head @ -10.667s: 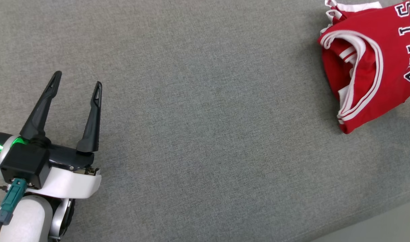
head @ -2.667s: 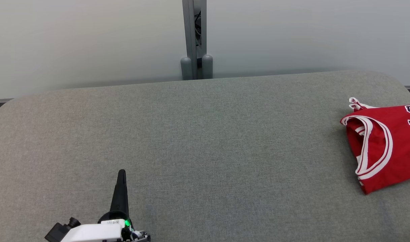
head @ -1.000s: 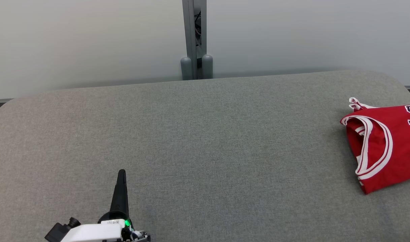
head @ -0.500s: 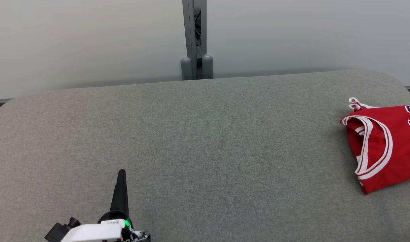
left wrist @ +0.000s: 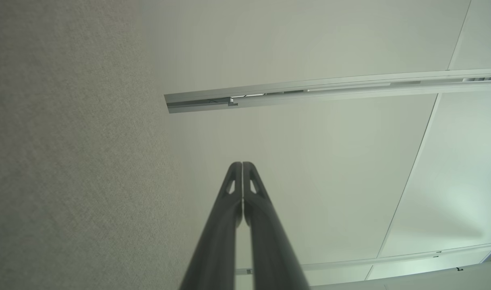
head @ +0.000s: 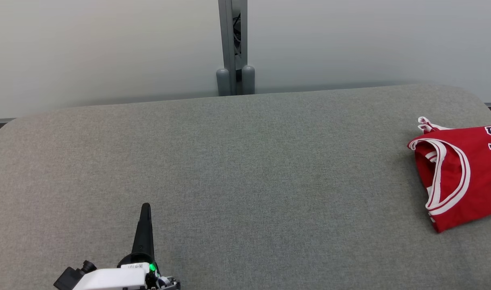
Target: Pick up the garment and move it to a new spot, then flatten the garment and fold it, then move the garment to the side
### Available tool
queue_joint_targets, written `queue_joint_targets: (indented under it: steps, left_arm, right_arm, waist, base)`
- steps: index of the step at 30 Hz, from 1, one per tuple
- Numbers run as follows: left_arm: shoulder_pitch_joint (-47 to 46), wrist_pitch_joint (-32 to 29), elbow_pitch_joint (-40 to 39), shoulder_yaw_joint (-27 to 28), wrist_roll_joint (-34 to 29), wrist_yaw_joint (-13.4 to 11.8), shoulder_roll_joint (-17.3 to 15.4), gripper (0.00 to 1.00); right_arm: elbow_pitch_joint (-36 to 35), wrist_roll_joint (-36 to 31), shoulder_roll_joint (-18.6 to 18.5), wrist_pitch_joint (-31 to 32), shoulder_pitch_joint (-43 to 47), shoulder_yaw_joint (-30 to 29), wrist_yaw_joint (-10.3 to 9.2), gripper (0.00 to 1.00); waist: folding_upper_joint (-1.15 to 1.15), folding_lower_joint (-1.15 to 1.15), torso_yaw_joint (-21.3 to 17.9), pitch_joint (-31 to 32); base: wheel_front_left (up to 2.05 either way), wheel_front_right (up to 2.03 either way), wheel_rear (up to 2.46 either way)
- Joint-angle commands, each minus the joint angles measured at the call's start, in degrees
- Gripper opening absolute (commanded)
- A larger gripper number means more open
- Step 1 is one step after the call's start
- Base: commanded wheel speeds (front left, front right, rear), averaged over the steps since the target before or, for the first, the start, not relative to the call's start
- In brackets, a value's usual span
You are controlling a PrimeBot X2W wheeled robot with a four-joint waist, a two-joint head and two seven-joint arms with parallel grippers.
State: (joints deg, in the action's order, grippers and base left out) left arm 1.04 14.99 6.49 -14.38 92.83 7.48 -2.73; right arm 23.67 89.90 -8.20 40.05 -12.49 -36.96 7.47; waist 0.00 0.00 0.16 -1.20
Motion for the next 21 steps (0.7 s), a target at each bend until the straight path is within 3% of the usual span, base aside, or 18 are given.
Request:
queue_joint_targets:
  steps: [1, 21]
  left_arm:
    - [-0.52, 0.10, 0.11, 0.05, 0.10, 0.25, -0.10, 0.00]
    - [-0.52, 0.10, 0.10, 0.05, 0.10, 0.25, -0.10, 0.00]
  right_arm:
    - [0.24, 0.25, -0.37, 0.29, -0.51, -0.29, 0.04, 0.00]
    - [0.24, 0.25, -0.37, 0.29, -0.50, -0.30, 0.04, 0.00]
  waist:
    - [0.00, 0.00, 0.00, 0.00]
    - [0.00, 0.00, 0.00, 0.00]
  base:
    - [0.00, 0.00, 0.00]
    - [0.00, 0.00, 0.00]
